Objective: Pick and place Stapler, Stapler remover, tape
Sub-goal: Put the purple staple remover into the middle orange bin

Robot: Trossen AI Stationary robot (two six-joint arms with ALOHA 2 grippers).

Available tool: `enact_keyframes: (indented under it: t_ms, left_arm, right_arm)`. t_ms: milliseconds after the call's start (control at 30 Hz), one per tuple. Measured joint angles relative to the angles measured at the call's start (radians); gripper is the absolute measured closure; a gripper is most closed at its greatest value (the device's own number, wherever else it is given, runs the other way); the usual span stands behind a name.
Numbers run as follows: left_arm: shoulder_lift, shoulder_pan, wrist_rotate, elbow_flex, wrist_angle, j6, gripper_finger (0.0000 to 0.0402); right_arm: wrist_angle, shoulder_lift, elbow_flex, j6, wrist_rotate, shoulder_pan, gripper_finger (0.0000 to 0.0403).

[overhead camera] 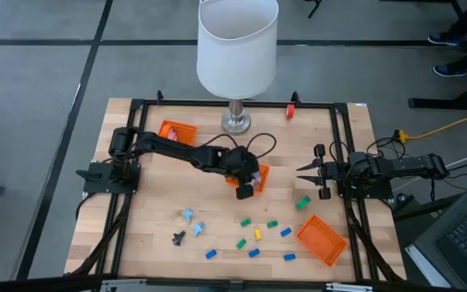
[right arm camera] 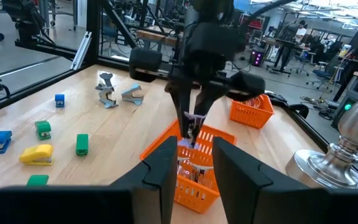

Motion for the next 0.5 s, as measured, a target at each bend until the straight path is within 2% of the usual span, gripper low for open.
enact_keyframes:
  t_ms: [133, 267, 500]
  left_arm:
    - [-0.001, 0.001, -0.03, 0.001, 0.105, -0.262, 0.0349]
    - [0.002, 0.0, -0.074, 0.001, 0.117, -0.497, 0.0352]
    - [0.035, -0.049, -0.134, -0.001, 0.124, -0.616, 0.036]
  right_arm:
    - [0.0, 0.0, 0.0, 0.0, 0.0, 0.0, 0.0297]
    - [0.0, 0.0, 0.0, 0.0, 0.0, 0.0, 0.0297]
    - [0.0, 0.0, 0.0, 0.0, 0.0, 0.0, 0.0297]
